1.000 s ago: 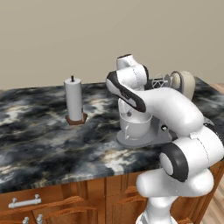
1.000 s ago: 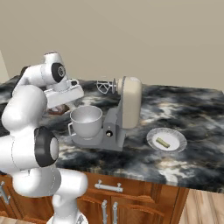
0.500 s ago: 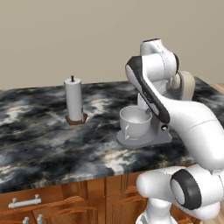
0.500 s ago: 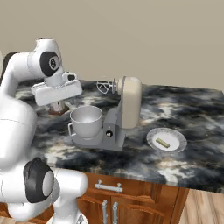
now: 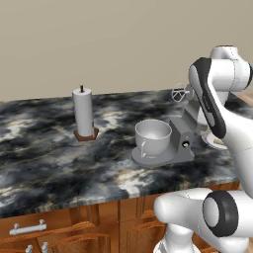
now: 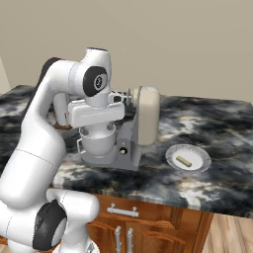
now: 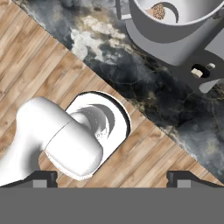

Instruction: Add butter and sugar cubes to the stand mixer bowl and then turn on the stand mixer to begin making frosting.

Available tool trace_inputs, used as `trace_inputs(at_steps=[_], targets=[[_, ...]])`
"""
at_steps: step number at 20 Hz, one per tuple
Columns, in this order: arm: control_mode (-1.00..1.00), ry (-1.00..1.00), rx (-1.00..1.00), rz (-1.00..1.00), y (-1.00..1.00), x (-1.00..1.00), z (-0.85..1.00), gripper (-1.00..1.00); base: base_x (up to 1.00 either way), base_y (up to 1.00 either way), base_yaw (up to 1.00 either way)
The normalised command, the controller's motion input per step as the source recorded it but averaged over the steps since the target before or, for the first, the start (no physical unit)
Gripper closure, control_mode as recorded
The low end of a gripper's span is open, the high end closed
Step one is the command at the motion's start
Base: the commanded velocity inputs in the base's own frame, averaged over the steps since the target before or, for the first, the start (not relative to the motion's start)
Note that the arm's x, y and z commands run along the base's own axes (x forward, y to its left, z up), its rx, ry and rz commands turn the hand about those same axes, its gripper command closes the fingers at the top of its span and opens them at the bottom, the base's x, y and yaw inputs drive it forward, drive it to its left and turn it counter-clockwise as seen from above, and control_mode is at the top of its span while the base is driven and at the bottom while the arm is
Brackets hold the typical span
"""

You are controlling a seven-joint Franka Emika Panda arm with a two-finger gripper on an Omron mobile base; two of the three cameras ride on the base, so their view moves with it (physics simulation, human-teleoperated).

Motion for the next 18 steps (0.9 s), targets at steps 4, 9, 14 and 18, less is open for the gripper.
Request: trace_inputs(at_steps=[4,9,14,18], targets=[[-1.0,0.1,0.1,-0.03,-1.0,0.01,-0.02,-1.0,0.0,0.0,0.0],[-1.0,0.09,0.07,-0.02,-0.95,0.23,-0.02,-1.0,0.0,0.0,0.0],[-1.0,0.01,0.01,-0.01,-0.7,0.28,-0.42,-1.0,0.0,0.0,0.0],[-1.0,-0.1,0.0,0.0,-0.4,0.04,-0.79,-1.0,0.0,0.0,0.0]])
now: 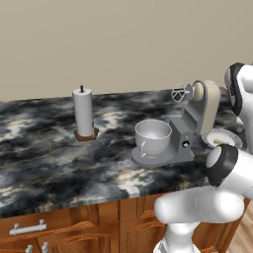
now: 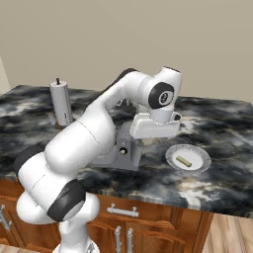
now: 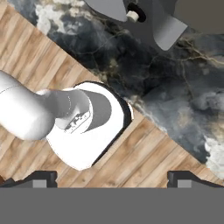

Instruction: Add butter and sugar cubes to the stand mixer bowl and then turn on the stand mixer to begin making frosting.

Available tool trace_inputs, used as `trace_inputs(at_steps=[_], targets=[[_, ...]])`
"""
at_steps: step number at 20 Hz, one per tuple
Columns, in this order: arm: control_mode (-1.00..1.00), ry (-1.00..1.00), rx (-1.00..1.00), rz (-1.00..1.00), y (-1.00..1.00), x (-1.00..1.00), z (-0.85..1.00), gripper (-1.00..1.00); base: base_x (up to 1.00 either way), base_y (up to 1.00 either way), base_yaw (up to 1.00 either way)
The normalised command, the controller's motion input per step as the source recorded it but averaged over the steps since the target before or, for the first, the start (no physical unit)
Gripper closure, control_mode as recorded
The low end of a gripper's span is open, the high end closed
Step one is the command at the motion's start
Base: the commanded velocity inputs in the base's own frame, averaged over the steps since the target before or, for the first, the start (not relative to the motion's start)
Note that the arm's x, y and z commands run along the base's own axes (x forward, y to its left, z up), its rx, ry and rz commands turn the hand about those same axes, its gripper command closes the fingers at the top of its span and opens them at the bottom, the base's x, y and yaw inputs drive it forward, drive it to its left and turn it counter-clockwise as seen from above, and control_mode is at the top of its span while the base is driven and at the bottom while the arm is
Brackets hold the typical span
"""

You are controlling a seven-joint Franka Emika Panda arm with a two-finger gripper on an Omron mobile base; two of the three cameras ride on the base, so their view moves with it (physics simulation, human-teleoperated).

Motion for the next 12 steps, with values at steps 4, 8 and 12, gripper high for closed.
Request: trace_inputs(at_steps=[4,8,12], targets=[[-1.0,-0.12,0.0,0.0,-0.39,0.09,-0.71,-1.0,0.0,0.0,0.0],[-1.0,-0.11,0.0,0.0,-0.39,0.2,-0.39,-1.0,0.0,0.0,0.0],[-1.0,-0.09,0.0,0.0,-0.26,0.26,-0.12,-1.0,0.0,0.0,0.0]])
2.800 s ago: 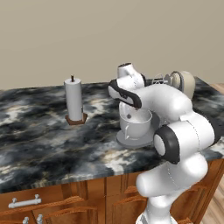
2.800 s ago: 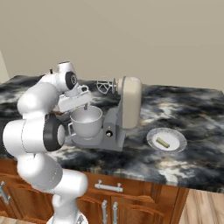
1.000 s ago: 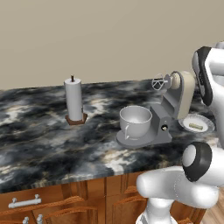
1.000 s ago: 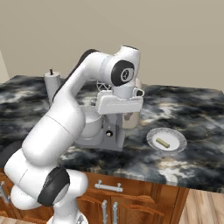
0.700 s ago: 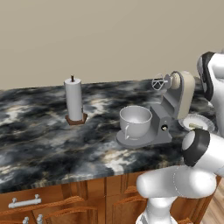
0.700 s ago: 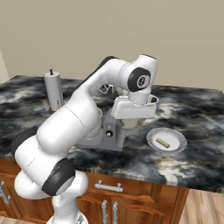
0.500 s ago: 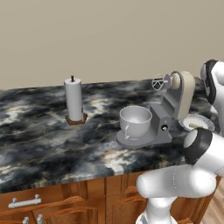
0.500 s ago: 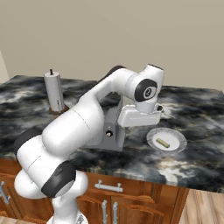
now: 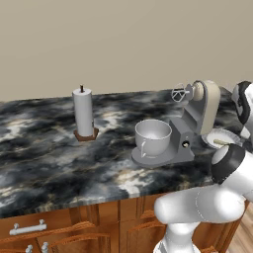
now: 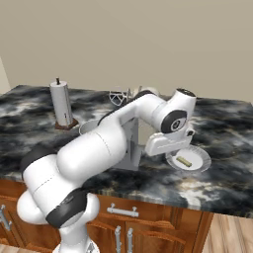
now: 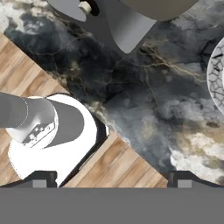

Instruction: Add butter and sugar cubes to the stand mixer bowl and then turn on the stand mixer to begin making frosting.

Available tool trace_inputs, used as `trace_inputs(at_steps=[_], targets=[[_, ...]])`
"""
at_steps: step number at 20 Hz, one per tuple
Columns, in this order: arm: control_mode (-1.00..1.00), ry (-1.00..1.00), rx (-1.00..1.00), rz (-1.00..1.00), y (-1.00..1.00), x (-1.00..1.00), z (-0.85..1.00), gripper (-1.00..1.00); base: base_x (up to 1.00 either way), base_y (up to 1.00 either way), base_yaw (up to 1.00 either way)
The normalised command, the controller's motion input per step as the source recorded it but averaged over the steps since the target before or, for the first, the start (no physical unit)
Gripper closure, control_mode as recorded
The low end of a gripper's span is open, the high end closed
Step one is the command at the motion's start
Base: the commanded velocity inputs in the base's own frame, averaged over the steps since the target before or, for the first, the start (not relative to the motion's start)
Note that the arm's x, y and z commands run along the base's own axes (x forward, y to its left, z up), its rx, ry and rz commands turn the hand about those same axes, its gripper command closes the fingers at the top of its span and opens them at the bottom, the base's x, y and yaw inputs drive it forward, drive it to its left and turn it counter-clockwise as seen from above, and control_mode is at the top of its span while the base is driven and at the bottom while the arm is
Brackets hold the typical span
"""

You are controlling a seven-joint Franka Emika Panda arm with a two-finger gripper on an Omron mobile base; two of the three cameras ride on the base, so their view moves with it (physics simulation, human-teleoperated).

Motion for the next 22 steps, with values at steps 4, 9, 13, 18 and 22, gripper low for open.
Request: trace_inputs(at_steps=[4,9,13,18,22], targets=[[-1.0,-0.02,0.0,0.0,-0.17,0.49,0.0,-1.0,0.0,0.0,0.0],[-1.0,0.0,0.0,0.0,-0.12,0.73,-0.01,-1.0,0.0,0.0,0.0],[-1.0,0.0,0.0,0.0,-0.16,0.69,-0.17,-1.0,0.0,0.0,0.0],[-1.0,0.0,0.0,0.0,-0.28,0.34,-0.33,-1.0,0.0,0.0,0.0],[-1.0,0.0,0.0,0.0,-0.38,0.04,-0.29,-1.0,0.0,0.0,0.0]])
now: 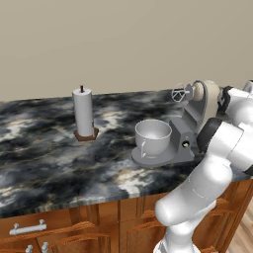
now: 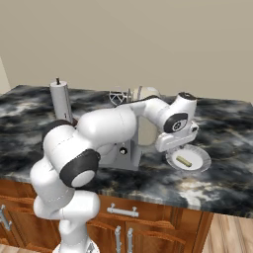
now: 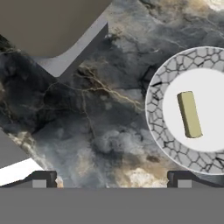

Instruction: Add butter and sugar cubes to the stand mixer bowl and then turn on the stand mixer to begin making frosting.

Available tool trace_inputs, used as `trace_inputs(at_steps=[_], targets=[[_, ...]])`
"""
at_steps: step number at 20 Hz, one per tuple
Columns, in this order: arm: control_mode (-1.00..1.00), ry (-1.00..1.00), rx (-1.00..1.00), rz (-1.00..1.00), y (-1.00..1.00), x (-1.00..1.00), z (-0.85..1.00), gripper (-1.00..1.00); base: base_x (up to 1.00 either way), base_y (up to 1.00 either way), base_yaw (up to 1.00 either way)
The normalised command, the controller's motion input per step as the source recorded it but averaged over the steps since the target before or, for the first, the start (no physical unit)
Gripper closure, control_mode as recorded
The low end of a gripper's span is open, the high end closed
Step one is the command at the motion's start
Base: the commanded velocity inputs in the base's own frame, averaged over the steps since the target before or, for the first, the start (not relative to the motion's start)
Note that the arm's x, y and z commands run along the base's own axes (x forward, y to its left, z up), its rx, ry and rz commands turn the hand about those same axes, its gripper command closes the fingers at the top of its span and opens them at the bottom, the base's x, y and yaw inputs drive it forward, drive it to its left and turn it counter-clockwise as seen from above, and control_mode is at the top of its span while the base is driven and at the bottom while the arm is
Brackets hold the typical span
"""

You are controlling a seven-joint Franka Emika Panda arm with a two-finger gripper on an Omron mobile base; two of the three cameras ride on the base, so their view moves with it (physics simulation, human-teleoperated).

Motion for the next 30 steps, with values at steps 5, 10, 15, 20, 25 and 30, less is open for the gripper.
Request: trace_inputs(at_steps=[5,10,15,20,25,30], targets=[[-1.0,0.0,0.0,0.0,-0.32,0.0,-0.09,-1.0,0.0,0.0,0.0],[-1.0,0.0,0.03,0.03,-0.3,0.02,-0.03,-1.0,0.0,0.0,0.0],[-1.0,-0.05,0.09,0.1,-0.38,-0.1,0.05,-1.0,0.0,0.0,0.0],[-1.0,-0.09,0.17,0.13,-0.2,-0.17,0.27,-1.0,0.0,0.0,0.0],[-1.0,-0.12,0.21,0.15,-0.03,-0.15,0.34,-1.0,0.0,0.0,0.0],[-1.0,-0.1,0.21,0.16,0.0,-0.06,0.1,-1.0,0.0,0.0,0.0]])
